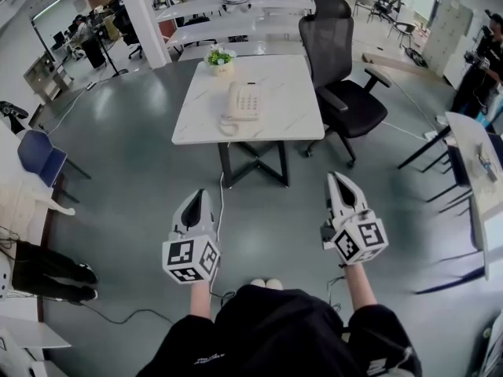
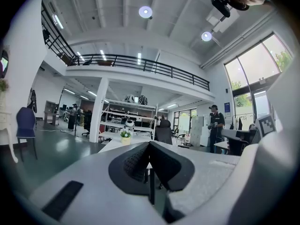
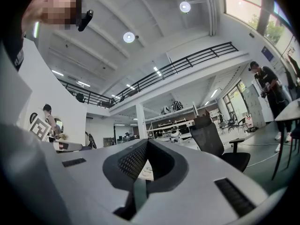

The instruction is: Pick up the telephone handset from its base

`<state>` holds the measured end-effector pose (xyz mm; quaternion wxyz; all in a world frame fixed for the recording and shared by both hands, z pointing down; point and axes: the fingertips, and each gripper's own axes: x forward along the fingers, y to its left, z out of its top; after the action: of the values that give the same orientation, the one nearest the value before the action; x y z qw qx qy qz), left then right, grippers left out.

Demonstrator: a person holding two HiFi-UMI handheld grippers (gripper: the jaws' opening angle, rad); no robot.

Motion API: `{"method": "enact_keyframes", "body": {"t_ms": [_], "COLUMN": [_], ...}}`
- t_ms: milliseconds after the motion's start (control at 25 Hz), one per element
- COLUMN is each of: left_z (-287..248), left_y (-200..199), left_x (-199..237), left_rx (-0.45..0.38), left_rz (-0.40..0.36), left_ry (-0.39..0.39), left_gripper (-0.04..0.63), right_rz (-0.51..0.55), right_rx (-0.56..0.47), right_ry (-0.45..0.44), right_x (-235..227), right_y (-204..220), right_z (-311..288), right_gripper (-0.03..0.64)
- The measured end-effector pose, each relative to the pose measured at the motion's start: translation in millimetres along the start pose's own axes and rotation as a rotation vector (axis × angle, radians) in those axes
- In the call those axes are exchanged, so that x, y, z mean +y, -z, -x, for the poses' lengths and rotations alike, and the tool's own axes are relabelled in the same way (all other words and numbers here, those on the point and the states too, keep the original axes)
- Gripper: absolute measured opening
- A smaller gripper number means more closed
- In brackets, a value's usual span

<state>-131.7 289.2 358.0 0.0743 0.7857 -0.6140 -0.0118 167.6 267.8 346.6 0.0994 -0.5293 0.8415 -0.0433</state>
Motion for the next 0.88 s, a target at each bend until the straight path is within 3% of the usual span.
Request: {"method": "enact_keyframes", "body": {"t_ms": [440,880], "left_z": [-11.0,-77.6], "left_y": [3.3,20.3], "left_x": [8.0,51.5], "left_rx": [0.003,0.036], "left_rz": [0.006,0.029], "left_ry": [-0.051,-0.074], "left_gripper": [0.0,0.0], "right_rz": [-0.035,-0.044], "right_rx": [0.008,0.049], "right_ry": [-0.01,-0.029], "right_x": [-14.9,-26.8], "right_y": [9.5,42.0], "right_z": [-25.0,-101.9], "right_gripper": [-0.011,-0.009]}}
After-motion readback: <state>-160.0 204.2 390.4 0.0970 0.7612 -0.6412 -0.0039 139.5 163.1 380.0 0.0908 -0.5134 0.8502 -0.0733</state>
